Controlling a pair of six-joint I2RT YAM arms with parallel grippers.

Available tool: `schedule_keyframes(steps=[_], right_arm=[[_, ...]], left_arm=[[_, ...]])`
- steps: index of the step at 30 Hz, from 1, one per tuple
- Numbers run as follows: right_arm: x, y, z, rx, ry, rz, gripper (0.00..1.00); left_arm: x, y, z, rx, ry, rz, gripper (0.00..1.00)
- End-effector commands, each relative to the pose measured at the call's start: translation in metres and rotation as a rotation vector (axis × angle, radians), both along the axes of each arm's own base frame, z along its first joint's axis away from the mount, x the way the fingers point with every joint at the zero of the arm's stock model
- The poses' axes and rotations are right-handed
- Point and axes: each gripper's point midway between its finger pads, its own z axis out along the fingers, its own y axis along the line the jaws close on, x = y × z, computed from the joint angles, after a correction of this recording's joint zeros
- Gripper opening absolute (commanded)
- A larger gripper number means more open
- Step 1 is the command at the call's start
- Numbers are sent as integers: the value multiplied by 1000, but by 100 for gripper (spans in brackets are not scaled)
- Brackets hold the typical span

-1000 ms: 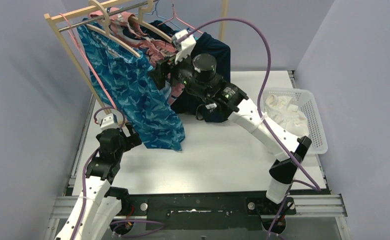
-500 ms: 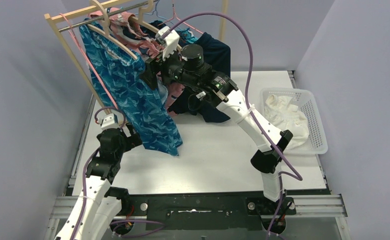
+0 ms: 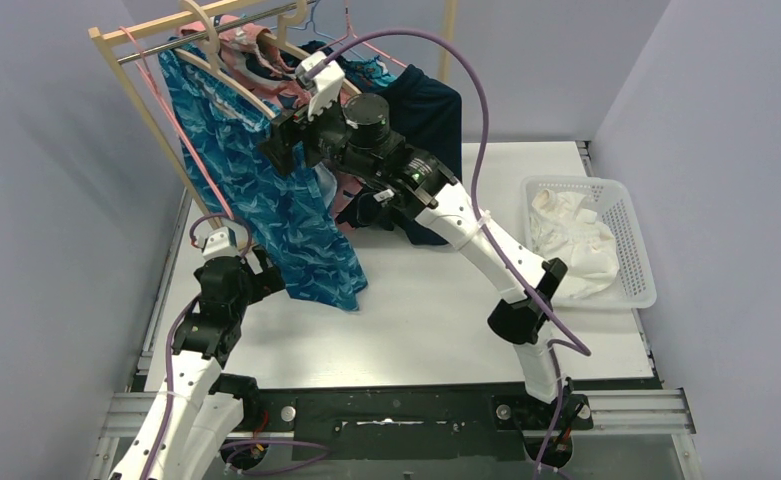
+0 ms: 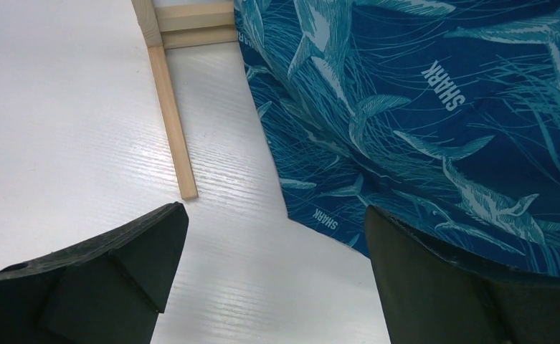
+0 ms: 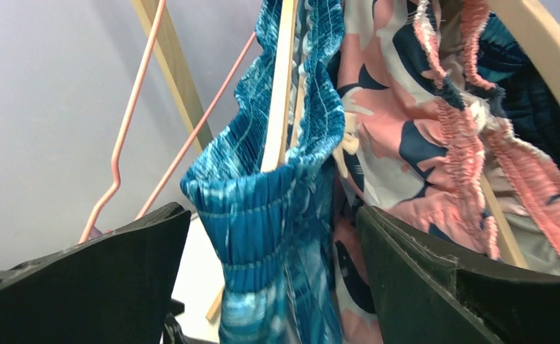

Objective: Remove the shorts from the hanger
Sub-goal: Pick up the hanger from the clothes rod.

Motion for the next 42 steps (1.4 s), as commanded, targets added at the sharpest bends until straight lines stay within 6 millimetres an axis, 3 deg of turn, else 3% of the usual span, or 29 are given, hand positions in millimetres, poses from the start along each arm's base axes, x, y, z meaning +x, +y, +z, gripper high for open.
schedule_keyframes(steps=[1,2,5,7,15,23,37,39,42], right_arm=[[11,0,41,133,-71,-36,84],[11,0,40,137,-71,-39,76],[14,-3,43,161,-82,-61,28],[15,-8,54,193,-99,-81,2],[-4,-32,110,369,-233,-117,0],[-33,-49,142,524,-288,-85,0],[-42,-46,148,581,-269,-34,0],[-38,-41,134,516,-247,-40,0],[-26,-34,97,391,-176,-66,3]], left_arm=[[11,-2,17,-6,-65,-13,96],[11,-3,17,-6,-65,-16,96],[11,-3,16,-7,-64,-18,96],[11,-3,16,-7,-63,-16,96],[11,-2,17,-5,-64,-9,96],[11,-1,17,-6,-63,-7,96],[11,-1,16,-5,-62,-4,96],[11,-1,17,-6,-65,-4,96],[11,-1,17,-5,-64,-4,96]])
